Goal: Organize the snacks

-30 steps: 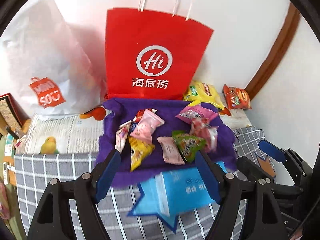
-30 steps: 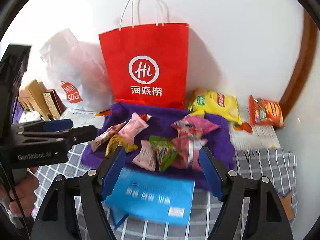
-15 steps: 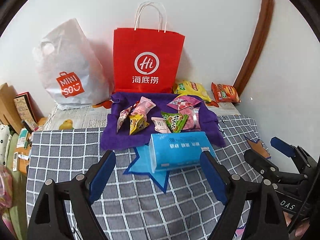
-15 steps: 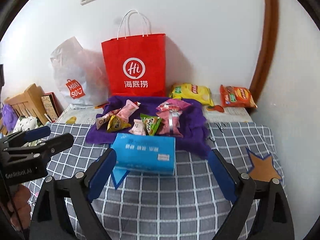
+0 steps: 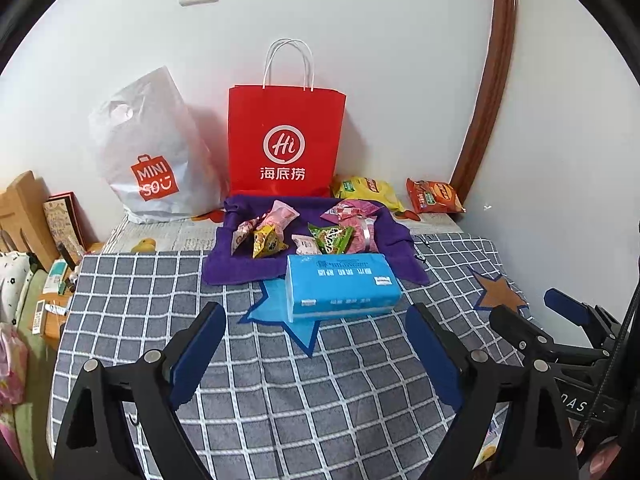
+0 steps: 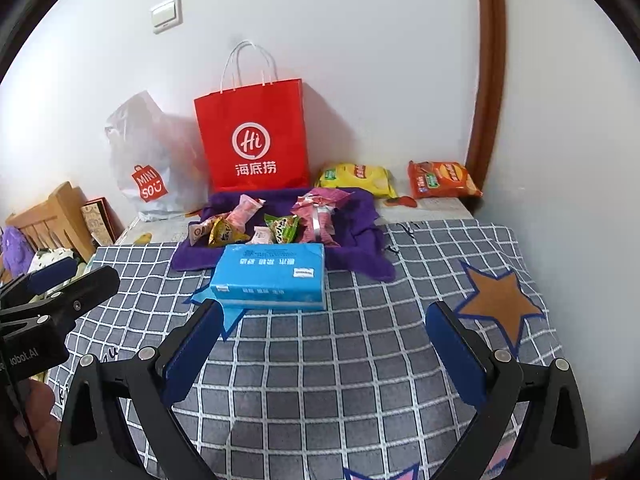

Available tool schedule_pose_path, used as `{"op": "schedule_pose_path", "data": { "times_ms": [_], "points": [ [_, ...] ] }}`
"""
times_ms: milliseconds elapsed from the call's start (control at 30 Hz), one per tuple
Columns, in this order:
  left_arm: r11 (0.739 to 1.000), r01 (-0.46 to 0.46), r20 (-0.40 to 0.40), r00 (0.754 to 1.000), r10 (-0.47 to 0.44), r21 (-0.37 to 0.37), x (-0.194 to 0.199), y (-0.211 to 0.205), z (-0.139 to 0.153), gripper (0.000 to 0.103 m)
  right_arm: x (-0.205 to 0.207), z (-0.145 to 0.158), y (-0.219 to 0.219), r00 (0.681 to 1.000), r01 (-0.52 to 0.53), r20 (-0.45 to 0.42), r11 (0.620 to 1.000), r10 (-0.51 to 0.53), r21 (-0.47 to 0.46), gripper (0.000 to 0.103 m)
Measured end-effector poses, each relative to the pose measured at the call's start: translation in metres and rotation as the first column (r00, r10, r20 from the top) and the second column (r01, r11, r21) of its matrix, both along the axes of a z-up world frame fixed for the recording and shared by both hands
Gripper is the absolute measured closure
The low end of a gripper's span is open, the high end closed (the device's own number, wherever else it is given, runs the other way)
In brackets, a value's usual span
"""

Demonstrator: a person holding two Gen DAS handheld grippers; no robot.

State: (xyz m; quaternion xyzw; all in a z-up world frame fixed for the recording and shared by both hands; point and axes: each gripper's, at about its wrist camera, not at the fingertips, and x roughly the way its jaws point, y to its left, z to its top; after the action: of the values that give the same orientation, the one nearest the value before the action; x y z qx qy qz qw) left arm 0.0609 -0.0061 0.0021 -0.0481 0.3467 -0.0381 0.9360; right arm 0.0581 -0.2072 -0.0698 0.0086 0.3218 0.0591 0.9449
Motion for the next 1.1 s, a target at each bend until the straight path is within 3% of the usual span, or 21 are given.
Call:
{"op": "schedule_pose_path", "data": {
  "times_ms": [467,1100],
  "points": [
    [1.0,-0.019,0.021,1.0,0.018,0.02,-0.023,-0.006,-0.001,0.012,-0.027,0.001,0.0,0.999,-0.016,0.028,0.999,0.016,-0.029,0.003],
    [1.0,-0.007,0.013,1.0,0.006,0.024,-0.024,-0.009,-0.002,0.012,-0.025,-0.003,0.002,1.0,-0.012,0.026,0.999,0.013,-0.031,0.003]
  ]
}}
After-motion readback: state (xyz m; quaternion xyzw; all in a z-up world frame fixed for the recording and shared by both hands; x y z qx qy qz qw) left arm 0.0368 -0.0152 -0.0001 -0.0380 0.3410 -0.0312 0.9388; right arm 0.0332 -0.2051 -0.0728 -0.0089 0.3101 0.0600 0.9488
